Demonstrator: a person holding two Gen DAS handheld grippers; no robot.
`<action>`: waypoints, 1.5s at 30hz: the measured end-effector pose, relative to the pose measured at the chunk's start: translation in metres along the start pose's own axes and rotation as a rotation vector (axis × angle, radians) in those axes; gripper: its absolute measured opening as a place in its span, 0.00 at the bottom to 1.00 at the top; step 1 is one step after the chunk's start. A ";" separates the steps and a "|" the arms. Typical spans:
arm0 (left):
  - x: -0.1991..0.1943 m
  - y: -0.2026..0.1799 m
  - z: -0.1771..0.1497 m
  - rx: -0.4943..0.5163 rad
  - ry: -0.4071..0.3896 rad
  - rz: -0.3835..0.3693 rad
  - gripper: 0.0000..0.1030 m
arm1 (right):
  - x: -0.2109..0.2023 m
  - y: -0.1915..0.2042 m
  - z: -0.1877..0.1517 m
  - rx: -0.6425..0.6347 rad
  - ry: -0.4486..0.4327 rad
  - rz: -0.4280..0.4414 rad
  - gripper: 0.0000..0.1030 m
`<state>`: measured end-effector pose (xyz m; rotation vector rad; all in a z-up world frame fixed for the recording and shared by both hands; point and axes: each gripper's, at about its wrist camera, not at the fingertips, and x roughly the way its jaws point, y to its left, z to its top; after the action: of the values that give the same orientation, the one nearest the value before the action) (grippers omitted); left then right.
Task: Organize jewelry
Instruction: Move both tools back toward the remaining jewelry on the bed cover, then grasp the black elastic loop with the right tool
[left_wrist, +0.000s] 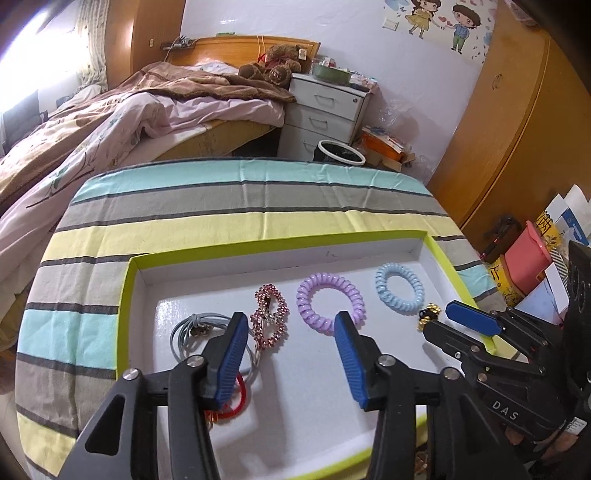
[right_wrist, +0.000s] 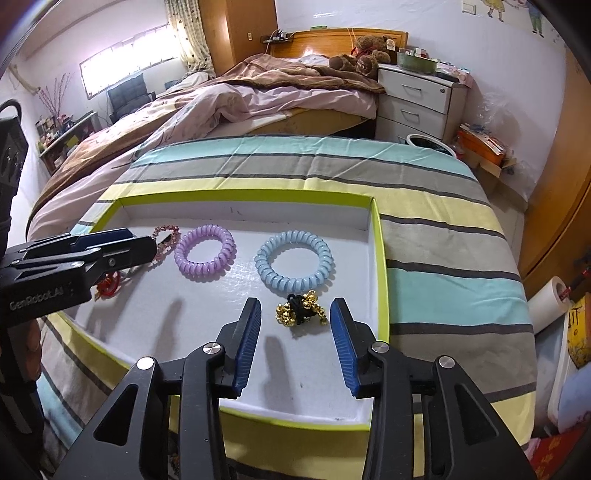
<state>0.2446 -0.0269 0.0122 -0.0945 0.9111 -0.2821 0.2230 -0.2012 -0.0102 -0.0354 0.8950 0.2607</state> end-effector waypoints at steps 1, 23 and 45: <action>-0.002 -0.001 -0.001 0.000 -0.005 -0.003 0.47 | -0.002 0.000 0.000 0.003 -0.005 0.000 0.39; -0.070 -0.022 -0.069 -0.005 -0.076 -0.036 0.58 | -0.087 -0.010 -0.052 0.090 -0.130 0.022 0.40; -0.073 -0.037 -0.132 0.010 0.025 -0.125 0.59 | -0.090 -0.020 -0.117 0.096 -0.041 -0.061 0.40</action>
<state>0.0907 -0.0368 -0.0053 -0.1390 0.9305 -0.4047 0.0843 -0.2561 -0.0158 0.0316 0.8630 0.1607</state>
